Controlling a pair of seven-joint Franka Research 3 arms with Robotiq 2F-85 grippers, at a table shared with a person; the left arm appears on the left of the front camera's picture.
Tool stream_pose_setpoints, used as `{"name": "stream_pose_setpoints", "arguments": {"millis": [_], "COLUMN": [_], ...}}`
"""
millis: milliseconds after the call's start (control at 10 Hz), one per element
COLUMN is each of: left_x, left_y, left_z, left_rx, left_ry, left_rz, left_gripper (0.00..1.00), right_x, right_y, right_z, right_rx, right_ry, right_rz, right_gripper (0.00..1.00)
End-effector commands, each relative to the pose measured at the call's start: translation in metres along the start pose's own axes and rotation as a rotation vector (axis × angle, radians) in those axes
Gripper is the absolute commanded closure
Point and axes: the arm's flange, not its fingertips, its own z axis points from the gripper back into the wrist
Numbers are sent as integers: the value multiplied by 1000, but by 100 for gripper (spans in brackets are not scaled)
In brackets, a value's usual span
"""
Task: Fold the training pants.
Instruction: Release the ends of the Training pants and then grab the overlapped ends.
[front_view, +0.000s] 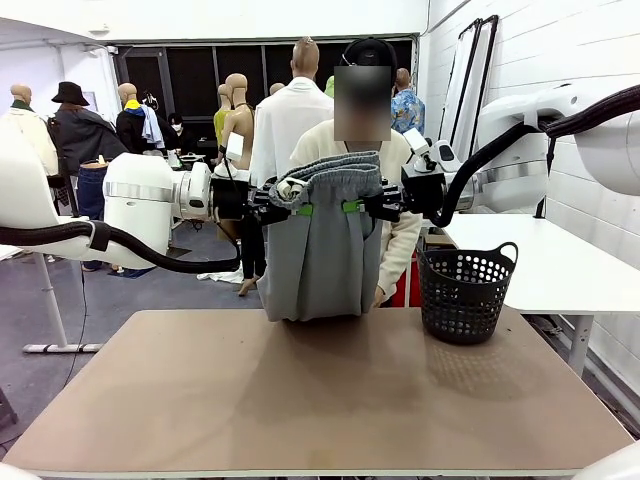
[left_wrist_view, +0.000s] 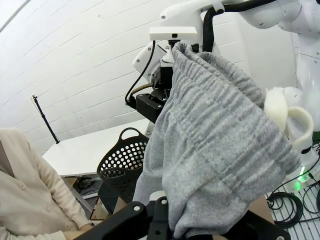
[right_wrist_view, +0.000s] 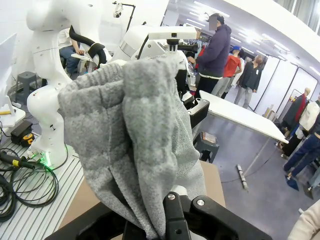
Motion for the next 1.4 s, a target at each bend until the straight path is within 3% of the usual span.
{"name": "stream_pose_setpoints", "arguments": {"millis": [0, 1300], "left_x": [4, 4], "left_y": [-3, -3], "left_z": [0, 0], "left_rx": [11, 11], "left_ry": [-4, -4], "left_rz": [-4, -4], "left_gripper": [100, 100], "right_x": [2, 2], "right_y": [0, 0], "right_z": [-1, -1], "right_rx": [2, 2], "right_ry": [-6, -6], "right_rz": [2, 2], "right_gripper": [100, 100]}}
